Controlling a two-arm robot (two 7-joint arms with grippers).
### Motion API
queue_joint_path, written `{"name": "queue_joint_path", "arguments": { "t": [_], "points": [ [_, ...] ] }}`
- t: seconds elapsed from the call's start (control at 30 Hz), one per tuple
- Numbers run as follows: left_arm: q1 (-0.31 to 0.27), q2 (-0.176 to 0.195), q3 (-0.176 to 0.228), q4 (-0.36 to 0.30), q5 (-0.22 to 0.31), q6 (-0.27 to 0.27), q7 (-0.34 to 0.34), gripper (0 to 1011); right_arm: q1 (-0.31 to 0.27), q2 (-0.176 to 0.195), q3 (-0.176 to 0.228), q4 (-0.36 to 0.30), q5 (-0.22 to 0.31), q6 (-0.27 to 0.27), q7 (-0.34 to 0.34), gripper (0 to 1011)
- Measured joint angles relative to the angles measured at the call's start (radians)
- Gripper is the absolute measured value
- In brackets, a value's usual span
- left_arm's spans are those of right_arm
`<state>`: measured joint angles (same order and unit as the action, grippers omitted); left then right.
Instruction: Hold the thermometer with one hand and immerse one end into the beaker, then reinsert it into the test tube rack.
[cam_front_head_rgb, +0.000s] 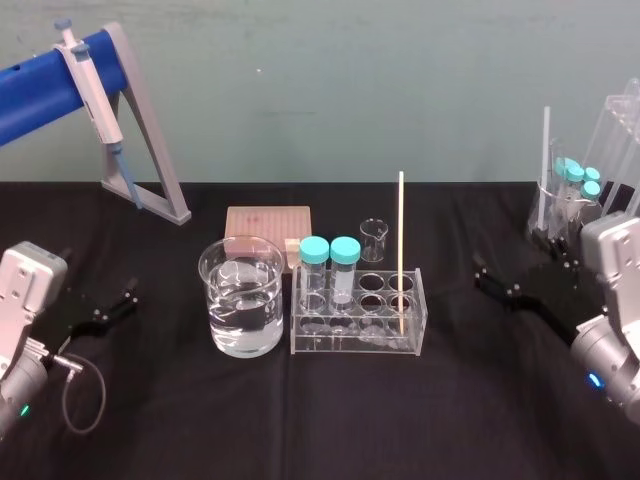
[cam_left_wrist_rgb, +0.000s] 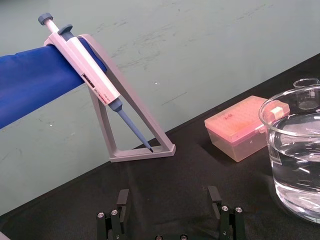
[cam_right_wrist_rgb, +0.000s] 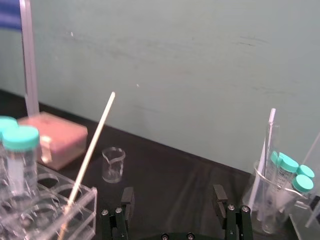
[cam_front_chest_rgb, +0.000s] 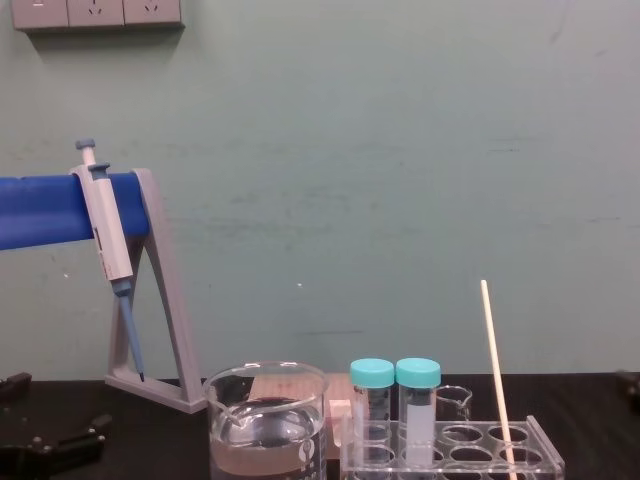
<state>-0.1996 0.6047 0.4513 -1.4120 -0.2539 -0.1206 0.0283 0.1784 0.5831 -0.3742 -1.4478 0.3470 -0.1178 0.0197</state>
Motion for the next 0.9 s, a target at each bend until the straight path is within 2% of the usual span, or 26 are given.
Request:
{"name": "queue_joint_path", "arguments": {
  "t": [0.17, 0.23, 0.37, 0.43, 0.47, 0.5, 0.6, 0.7, 0.87, 0.9],
  "points": [
    [0.0, 0.0, 0.0, 0.0, 0.0, 0.0, 0.0, 1004, -0.004, -0.005, 0.043, -0.037, 0.101, 0.046, 0.072, 1000],
    [0.0, 0.0, 0.0, 0.0, 0.0, 0.0, 0.0, 1004, -0.002, -0.006, 0.063, -0.055, 0.157, 0.083, 0.118, 1000],
    [0.0, 0.0, 0.0, 0.0, 0.0, 0.0, 0.0, 1004, 0.017, -0.008, 0.094, -0.079, 0.251, 0.162, 0.193, 1000],
    [0.0, 0.0, 0.0, 0.0, 0.0, 0.0, 0.0, 1004, 0.046, -0.017, 0.115, -0.089, 0.323, 0.243, 0.244, 1000],
    [0.0, 0.0, 0.0, 0.0, 0.0, 0.0, 0.0, 1004, 0.046, -0.017, 0.115, -0.089, 0.323, 0.243, 0.244, 1000],
    [0.0, 0.0, 0.0, 0.0, 0.0, 0.0, 0.0, 1004, 0.062, -0.024, 0.125, -0.089, 0.356, 0.285, 0.262, 1000],
    [0.0, 0.0, 0.0, 0.0, 0.0, 0.0, 0.0, 1004, 0.101, -0.036, 0.132, -0.075, 0.412, 0.363, 0.288, 1000],
    [0.0, 0.0, 0.0, 0.0, 0.0, 0.0, 0.0, 1004, 0.135, -0.043, 0.13, -0.058, 0.451, 0.42, 0.301, 1000],
    [0.0, 0.0, 0.0, 0.0, 0.0, 0.0, 0.0, 1004, 0.248, -0.049, 0.087, 0.024, 0.521, 0.557, 0.35, 1000],
    [0.0, 0.0, 0.0, 0.0, 0.0, 0.0, 0.0, 1004, 0.248, -0.049, 0.087, 0.024, 0.521, 0.557, 0.35, 1000]
  ]
}}
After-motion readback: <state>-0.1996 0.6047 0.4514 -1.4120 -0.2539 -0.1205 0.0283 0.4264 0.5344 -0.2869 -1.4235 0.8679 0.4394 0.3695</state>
